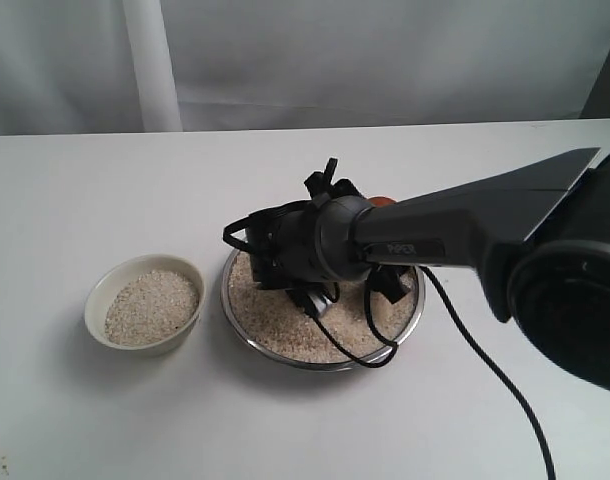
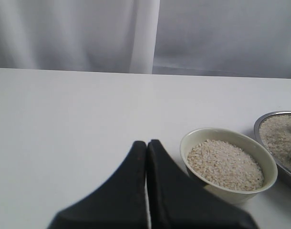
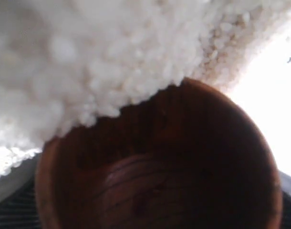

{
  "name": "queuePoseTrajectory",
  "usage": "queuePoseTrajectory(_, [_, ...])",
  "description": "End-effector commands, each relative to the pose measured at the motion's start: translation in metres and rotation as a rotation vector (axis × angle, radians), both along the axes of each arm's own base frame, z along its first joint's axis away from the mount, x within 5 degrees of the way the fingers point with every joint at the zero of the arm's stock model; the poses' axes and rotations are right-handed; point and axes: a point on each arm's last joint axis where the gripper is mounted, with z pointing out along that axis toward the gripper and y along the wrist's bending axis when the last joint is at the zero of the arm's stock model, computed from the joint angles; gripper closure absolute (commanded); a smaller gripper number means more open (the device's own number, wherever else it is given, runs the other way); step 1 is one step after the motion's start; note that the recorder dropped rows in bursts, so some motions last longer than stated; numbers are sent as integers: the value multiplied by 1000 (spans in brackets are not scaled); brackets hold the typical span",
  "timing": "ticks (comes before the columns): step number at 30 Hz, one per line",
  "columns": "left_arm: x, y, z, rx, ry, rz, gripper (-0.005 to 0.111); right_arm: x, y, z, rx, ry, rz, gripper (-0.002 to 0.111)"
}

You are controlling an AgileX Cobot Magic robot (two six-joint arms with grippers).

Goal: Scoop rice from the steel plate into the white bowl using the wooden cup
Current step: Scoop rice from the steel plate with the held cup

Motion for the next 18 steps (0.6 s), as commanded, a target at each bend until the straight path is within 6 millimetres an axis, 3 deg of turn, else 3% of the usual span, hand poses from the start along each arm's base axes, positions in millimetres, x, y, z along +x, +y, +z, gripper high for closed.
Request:
queuePoseTrajectory(1, [0,0,1,-8,-9,-4,107,-2,1,1,19,20,-17,108])
queuePoseTrajectory(18, [0,0,1,-7,-9,-4,107,-11,6,11,198,94,-91,108])
